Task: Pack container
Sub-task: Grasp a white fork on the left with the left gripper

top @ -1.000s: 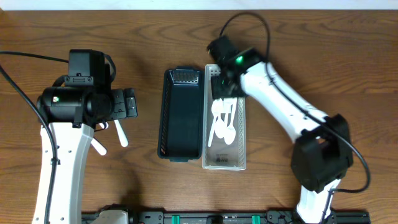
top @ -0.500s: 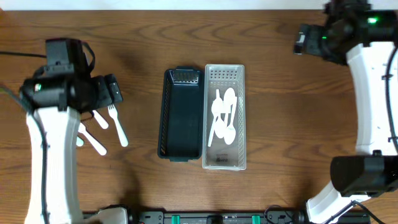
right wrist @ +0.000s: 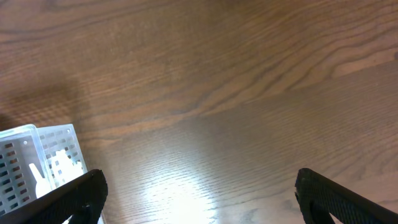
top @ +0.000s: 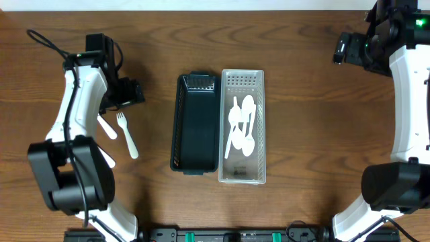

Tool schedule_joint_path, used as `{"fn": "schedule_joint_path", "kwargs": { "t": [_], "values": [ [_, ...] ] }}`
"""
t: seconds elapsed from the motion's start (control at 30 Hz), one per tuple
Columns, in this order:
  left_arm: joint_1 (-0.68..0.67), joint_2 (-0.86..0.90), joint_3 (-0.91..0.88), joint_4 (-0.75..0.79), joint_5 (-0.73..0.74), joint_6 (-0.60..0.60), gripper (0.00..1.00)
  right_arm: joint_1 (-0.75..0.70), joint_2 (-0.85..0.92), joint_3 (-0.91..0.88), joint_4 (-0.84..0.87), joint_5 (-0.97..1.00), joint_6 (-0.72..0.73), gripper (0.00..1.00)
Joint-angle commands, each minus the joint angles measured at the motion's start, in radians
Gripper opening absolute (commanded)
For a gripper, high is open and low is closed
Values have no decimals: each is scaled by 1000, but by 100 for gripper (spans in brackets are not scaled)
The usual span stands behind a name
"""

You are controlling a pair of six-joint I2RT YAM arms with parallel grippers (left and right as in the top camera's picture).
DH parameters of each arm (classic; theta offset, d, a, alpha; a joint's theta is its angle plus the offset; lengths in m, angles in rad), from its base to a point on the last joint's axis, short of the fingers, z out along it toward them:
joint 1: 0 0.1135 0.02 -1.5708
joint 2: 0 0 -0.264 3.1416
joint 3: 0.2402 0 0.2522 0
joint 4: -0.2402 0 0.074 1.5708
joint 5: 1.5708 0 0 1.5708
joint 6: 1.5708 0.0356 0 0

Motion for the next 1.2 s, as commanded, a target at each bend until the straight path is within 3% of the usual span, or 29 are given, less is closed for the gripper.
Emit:
{"fn": "schedule_joint_path", "kwargs": {
  "t": [0.0, 0.3, 0.57, 1.1, 1.17],
  "values": [
    [9, 56, -5, 5, 22, 21, 98, -6, 6, -8, -6, 8, -19, 99],
    [23, 167, -5, 32, 39, -10, 98, -6, 6, -8, -10, 9, -20, 99],
    [65, 167, -44, 84, 121, 29, 98, -6, 6, -8, -11, 8, -20, 99],
    [64, 167, -145, 131, 110, 33, 100, -5, 6, -8, -28, 8, -19, 99],
    [64, 167, -145, 139, 99, 32, 93, -5, 6, -8, -29, 8, -19, 99]
  ]
}}
